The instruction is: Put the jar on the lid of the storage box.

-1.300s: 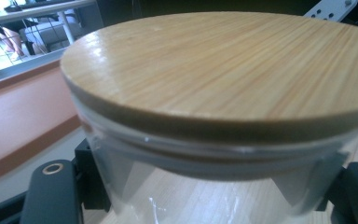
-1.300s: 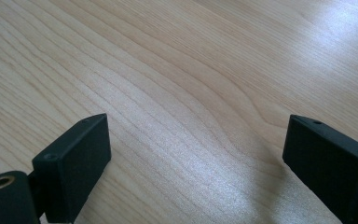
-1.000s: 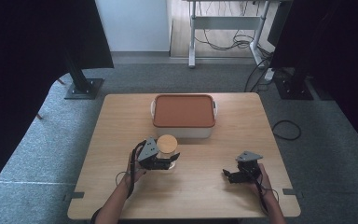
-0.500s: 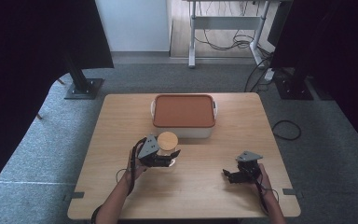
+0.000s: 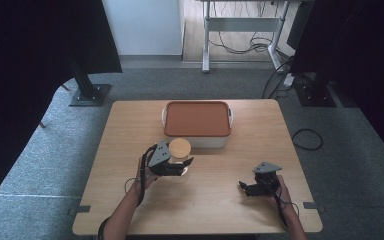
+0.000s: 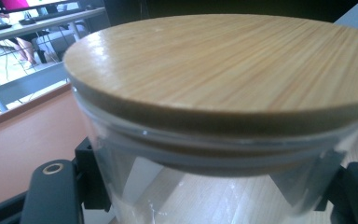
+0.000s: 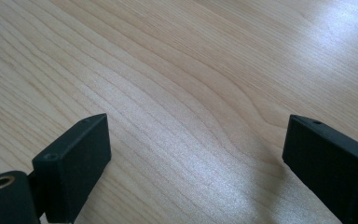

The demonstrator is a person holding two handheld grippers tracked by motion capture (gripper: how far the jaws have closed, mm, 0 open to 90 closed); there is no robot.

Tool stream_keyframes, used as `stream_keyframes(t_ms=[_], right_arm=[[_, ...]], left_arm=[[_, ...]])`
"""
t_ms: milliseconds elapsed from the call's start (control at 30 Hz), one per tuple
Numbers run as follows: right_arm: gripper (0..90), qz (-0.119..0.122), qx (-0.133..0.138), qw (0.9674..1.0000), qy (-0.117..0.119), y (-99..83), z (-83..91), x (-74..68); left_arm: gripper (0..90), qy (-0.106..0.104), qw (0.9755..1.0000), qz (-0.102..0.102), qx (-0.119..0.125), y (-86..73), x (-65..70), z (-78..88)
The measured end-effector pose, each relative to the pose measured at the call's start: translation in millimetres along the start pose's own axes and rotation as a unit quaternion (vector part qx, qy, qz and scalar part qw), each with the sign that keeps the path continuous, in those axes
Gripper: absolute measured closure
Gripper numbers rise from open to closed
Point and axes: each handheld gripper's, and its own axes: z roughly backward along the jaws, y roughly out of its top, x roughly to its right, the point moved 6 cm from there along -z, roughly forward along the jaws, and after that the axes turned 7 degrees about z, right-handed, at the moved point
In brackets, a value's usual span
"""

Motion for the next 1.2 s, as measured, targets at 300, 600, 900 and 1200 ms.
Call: stream_keyframes(t_ms=[300,600,900,1200], right_arm=[[7.4,0.0,0.0,1.0,0.0,0.0,0.0,-0.1],[7.3,0.0,0.0,1.0,0.0,0.0,0.0,0.0],[7.3,0.0,0.0,1.0,0.0,0.0,0.0,0.0],[7.3,0.0,0.0,1.0,0.001,0.0,-0.1,0.0]], left_arm=[[25.2,0.004,1.0,-0.002,0.004,6.1,-2.9,-1.2],[25.3,0.007,0.9999,-0.007,0.006,12.2,-5.6,-1.9],[25.3,0.01,0.9998,0.005,0.015,16.6,-12.2,-2.0],[25.4,0.008,0.9999,0.002,0.013,19.6,-14.5,-5.4]])
